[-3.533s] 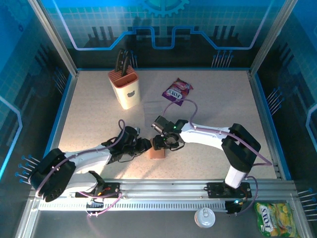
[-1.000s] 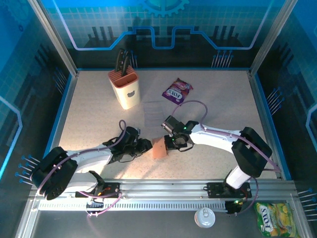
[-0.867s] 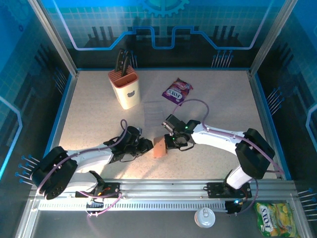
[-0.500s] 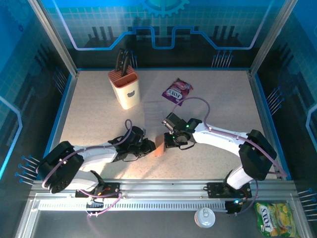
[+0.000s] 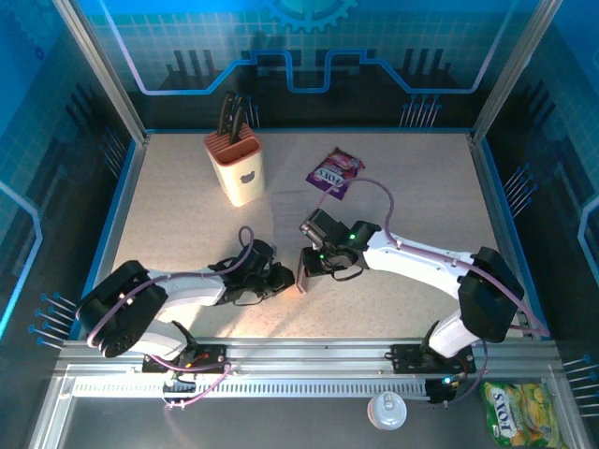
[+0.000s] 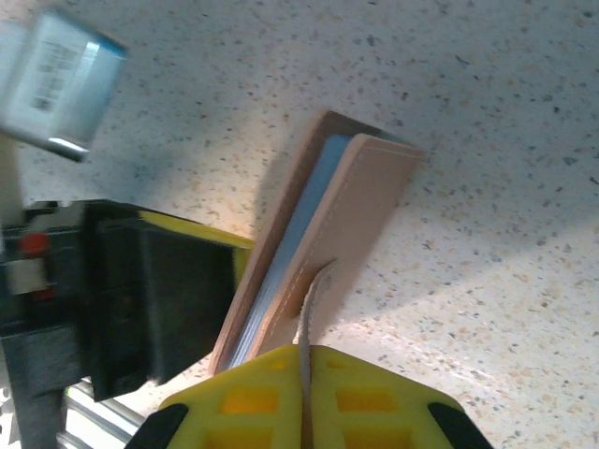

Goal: Take the credit cards out of the card holder

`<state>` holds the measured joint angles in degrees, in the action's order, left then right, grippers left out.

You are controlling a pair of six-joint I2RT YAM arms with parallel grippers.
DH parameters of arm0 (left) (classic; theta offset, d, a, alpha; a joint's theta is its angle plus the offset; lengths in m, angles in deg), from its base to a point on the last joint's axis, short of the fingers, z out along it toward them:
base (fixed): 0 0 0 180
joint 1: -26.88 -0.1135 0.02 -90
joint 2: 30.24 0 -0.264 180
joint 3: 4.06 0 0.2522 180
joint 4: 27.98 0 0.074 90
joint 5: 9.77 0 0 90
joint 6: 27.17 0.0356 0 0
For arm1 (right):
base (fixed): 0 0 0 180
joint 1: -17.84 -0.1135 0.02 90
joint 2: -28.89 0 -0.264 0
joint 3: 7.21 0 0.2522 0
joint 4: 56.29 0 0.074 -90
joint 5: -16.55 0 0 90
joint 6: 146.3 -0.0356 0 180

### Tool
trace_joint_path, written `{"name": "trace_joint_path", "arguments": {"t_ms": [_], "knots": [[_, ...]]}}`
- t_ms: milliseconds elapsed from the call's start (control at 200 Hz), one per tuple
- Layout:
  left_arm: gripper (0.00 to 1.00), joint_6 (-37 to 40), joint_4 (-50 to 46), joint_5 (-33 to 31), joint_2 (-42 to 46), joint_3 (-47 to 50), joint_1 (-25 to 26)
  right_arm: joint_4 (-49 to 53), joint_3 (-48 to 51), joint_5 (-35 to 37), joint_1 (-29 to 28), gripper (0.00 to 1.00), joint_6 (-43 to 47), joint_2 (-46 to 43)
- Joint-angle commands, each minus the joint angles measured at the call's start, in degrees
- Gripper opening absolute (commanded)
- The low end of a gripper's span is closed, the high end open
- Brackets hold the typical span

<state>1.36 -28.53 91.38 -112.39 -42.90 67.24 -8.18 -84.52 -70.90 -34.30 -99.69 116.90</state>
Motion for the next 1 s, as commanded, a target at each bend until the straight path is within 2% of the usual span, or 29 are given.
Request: {"name": "trace_joint_path", "arguments": {"t_ms": [0, 445, 710, 996], "knots": [[0.19, -0.53, 1.62, -0.63, -1.3, 1.62, 0.5, 1.31, -2.67, 0.24, -1.27, 0.06, 0.84, 0.59], [0.18, -0.22, -0.48, -2.11, -0.45, 3.06, 0.16, 3.13, -3.86, 0.89, -1.63, 0.06, 1.21, 1.11], [0.19, 2.17, -4.56, -1.28, 3.27, 4.26, -3.4, 2.67, -3.86, -0.89, -1.93, 0.06, 0.61, 1.89], [0.2, 4.07, -4.18, 1.51, 4.76, 7.08, -8.25, 1.68, -5.22, -2.7, -2.79, 0.07, -0.61, 3.62]]}}
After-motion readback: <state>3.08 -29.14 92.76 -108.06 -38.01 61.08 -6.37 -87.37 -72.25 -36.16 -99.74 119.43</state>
